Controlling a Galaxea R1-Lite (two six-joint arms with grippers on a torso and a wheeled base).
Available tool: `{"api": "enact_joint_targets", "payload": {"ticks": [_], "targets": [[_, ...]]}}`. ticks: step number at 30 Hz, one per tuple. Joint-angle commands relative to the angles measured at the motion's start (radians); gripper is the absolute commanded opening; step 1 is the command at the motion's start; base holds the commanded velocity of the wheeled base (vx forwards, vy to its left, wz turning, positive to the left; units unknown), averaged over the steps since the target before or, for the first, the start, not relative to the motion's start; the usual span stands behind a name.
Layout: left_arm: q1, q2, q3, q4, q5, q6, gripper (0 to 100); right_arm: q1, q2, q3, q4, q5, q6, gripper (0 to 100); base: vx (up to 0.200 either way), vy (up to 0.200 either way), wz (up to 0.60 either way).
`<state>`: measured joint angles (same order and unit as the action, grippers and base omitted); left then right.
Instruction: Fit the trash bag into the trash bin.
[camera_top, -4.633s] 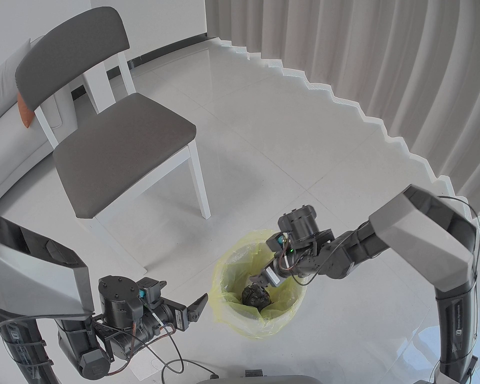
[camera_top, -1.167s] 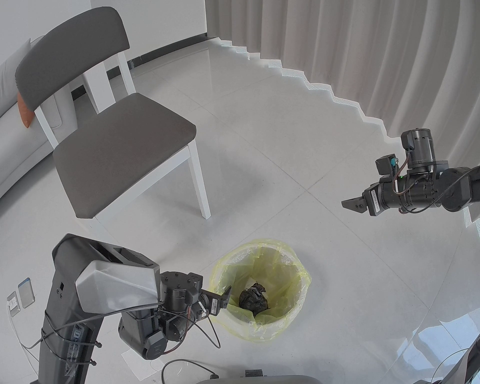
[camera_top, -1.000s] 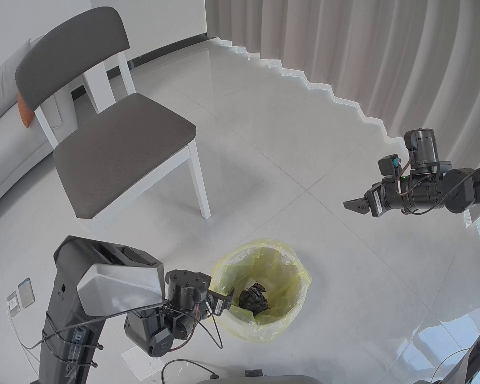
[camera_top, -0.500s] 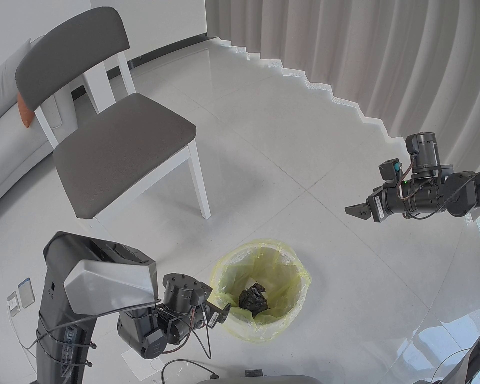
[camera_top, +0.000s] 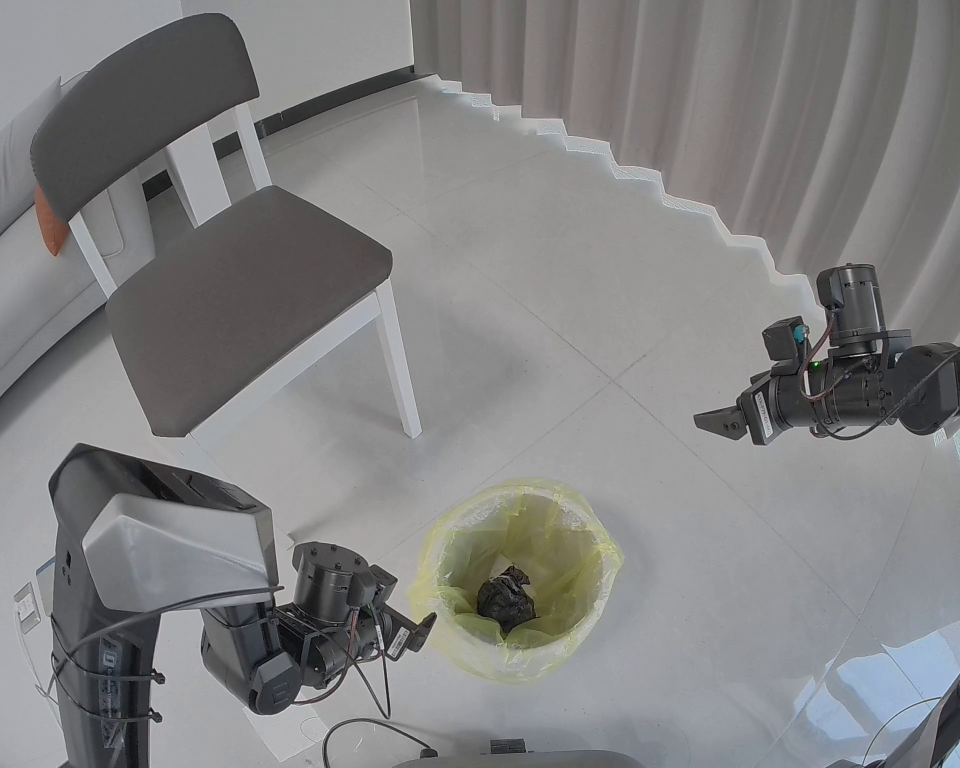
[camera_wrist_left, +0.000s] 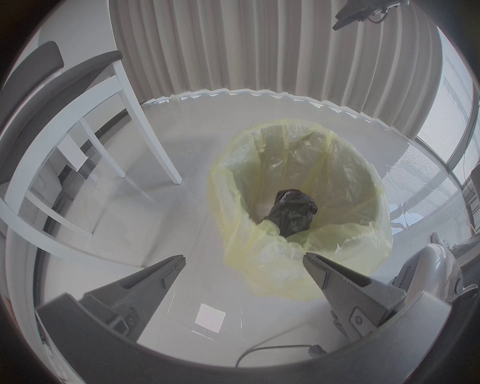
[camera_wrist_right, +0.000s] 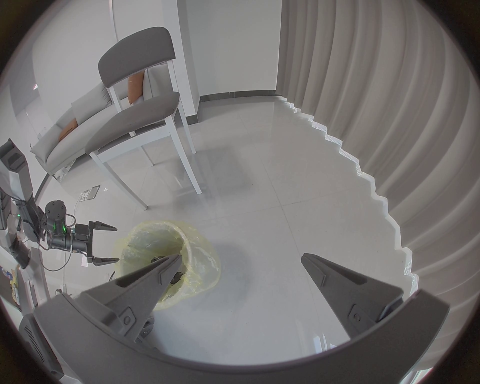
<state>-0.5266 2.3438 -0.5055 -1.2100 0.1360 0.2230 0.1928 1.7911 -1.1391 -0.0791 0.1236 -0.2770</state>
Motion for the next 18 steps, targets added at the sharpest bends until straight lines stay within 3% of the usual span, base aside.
{"api": "enact_joint_targets", "payload": {"ticks": [1,9,18], "targets": [[0.023,-0.049,-0.011,0.000,-0.001,-0.005,100,-0.004,-0.015,0.001,0.001,0.001,-0.001,100,0.000,0.000,0.00],[0.096,-0.001,-0.018,-0.003,-0.003,0.006,100,-0.009,-0.013,0.009,-0.004,0.002,-0.001,100,0.000,0.000,0.00],[0.069,0.078,-0.091,0.000,-0.019,0.003,100,-0.013,-0.006,0.010,-0.004,0.002,-0.001,100,0.000,0.000,0.00]]}}
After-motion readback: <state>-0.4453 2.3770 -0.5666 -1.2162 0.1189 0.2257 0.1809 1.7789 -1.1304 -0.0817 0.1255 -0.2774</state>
